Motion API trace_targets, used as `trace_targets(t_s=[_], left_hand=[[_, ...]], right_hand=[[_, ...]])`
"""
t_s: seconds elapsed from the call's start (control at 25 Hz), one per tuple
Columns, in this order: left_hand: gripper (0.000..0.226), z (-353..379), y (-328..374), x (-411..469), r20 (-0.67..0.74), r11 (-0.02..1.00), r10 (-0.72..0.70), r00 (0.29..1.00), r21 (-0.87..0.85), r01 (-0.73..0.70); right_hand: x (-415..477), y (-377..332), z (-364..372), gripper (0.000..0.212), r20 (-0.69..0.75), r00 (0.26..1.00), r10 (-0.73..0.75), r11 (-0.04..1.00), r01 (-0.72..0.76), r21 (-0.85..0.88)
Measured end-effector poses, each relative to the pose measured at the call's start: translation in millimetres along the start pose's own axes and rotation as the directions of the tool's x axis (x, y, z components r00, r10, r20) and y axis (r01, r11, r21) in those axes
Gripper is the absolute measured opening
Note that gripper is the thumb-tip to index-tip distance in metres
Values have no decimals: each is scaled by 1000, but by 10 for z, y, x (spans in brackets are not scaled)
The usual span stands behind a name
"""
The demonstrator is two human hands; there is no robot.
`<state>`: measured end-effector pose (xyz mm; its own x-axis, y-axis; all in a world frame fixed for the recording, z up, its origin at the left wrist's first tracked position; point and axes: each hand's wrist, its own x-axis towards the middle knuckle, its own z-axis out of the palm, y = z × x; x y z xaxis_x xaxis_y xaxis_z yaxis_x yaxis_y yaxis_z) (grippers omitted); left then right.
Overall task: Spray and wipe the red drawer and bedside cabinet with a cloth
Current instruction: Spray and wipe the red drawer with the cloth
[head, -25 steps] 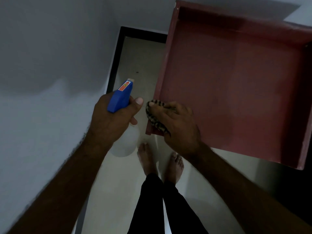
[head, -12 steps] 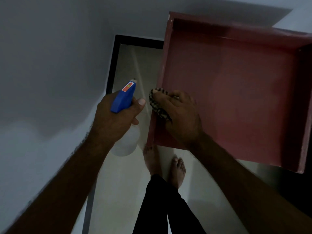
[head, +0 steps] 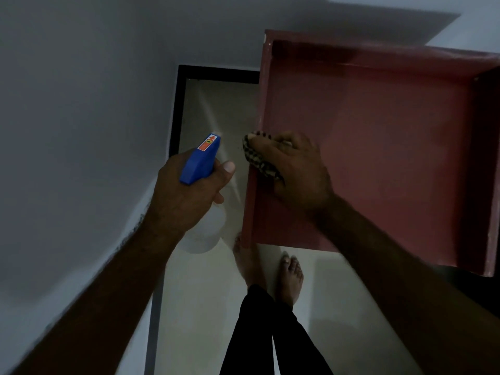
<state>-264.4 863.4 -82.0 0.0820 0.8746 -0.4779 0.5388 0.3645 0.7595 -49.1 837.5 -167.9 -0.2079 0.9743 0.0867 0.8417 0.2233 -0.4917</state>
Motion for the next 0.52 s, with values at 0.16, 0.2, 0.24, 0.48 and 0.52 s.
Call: trace_targets(t_s=[0.16,0.2,0.24,0.48,0.52], left_hand=[[31,-15,11,74,16,1000,0,1000,13,0],[31,-14,16,90,21,1000,2,1000,22,-2],[31,-12,18,107,22,1000,5,1000,24,-5],[33,10,46,193,60,1000,22,998,19,-23],[30,14,35,215,55,999,24,998,23,-26]], right_hand=[[-296,-83,23,76,-16,999,-36,999,36,17],[-408,-113,33,74,-7,998,-60,998,60,14],[-485,-138,40,74,2,997,-74,997,74,13],[-88,-39,-18,77,22,1000,-9,1000,9,15],[27,-5,-38,73,11,1000,10,1000,-11,18]])
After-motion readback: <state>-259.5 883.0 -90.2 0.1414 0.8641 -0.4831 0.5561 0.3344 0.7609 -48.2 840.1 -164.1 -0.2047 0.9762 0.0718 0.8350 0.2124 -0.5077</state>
